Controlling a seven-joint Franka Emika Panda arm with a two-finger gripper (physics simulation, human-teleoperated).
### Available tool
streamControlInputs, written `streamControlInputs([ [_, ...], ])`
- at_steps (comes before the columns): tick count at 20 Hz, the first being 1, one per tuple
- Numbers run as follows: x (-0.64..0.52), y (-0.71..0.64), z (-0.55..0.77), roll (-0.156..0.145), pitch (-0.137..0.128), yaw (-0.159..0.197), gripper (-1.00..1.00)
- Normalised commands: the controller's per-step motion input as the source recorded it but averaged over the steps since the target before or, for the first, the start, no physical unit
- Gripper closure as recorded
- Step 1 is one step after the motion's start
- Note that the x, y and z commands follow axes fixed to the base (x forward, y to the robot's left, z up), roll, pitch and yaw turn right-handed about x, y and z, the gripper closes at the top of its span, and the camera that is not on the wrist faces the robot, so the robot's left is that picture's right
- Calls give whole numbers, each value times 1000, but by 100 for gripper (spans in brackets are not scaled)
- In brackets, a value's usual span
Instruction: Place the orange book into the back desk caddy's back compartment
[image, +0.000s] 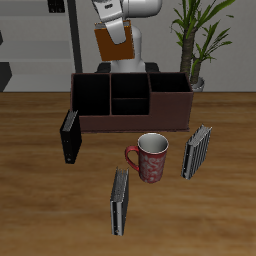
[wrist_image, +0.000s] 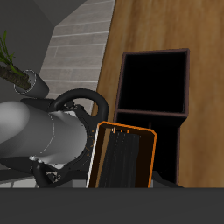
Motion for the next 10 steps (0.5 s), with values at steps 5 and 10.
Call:
streamControlInputs([
  [5,77,-229,125,-48,-36,100,100],
  [10,105,-202,163,-22,-88,125,100],
])
